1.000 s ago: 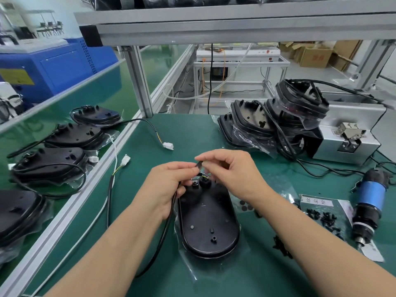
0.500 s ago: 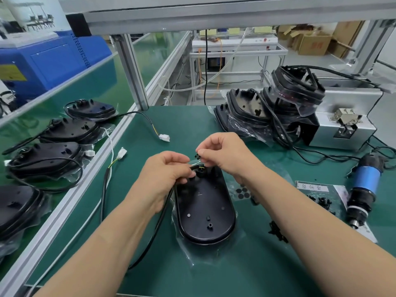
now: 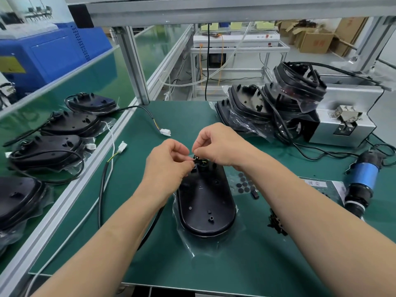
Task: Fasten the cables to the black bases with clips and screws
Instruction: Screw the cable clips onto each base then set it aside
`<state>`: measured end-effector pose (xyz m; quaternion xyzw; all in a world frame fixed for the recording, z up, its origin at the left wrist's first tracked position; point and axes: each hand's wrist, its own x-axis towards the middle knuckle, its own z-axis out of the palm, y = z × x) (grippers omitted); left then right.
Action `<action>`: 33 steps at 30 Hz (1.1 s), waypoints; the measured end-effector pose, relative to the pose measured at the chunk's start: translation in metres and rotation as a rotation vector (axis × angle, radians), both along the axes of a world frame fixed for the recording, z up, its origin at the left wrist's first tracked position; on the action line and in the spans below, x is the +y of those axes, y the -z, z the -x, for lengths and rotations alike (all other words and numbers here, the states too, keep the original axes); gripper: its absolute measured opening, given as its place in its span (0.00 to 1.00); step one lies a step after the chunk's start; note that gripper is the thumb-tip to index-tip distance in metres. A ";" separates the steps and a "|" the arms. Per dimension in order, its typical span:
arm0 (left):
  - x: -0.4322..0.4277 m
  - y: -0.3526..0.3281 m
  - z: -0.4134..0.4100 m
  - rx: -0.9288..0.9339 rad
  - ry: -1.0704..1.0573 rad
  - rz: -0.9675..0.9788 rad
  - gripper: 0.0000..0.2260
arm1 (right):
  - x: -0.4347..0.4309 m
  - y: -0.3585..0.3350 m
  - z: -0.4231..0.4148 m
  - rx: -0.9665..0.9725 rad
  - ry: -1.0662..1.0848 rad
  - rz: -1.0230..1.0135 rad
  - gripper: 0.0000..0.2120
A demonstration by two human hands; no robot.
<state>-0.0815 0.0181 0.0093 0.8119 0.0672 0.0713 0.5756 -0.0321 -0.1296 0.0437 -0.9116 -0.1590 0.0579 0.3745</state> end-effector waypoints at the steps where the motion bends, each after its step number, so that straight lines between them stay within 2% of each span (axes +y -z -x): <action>1: 0.000 0.000 0.000 -0.007 0.003 -0.024 0.12 | 0.000 -0.002 0.000 0.003 0.006 0.013 0.08; 11: -0.001 -0.003 -0.001 0.006 -0.051 -0.066 0.11 | 0.006 0.000 0.001 -0.052 -0.005 0.104 0.07; 14: -0.002 -0.004 -0.003 0.002 -0.060 -0.096 0.11 | 0.005 0.003 0.001 -0.054 -0.036 0.098 0.04; 16: -0.002 -0.004 -0.004 0.003 -0.068 -0.082 0.11 | 0.002 0.008 0.002 -0.016 -0.049 0.021 0.03; 20: 0.000 -0.005 -0.005 0.044 -0.068 0.062 0.11 | -0.015 0.020 0.000 0.233 -0.097 -0.243 0.04; 24: 0.006 -0.008 -0.011 0.115 -0.037 0.174 0.11 | -0.021 0.029 -0.005 0.230 -0.153 -0.321 0.08; 28: 0.009 -0.010 -0.015 0.128 0.116 0.023 0.08 | -0.017 0.033 -0.008 0.229 -0.162 -0.383 0.09; 30: 0.009 -0.012 -0.016 0.155 0.212 -0.066 0.10 | -0.014 0.035 -0.009 0.195 -0.161 -0.355 0.10; 33: 0.008 -0.016 -0.022 0.166 0.249 -0.115 0.10 | -0.013 0.033 -0.007 0.162 -0.165 -0.302 0.07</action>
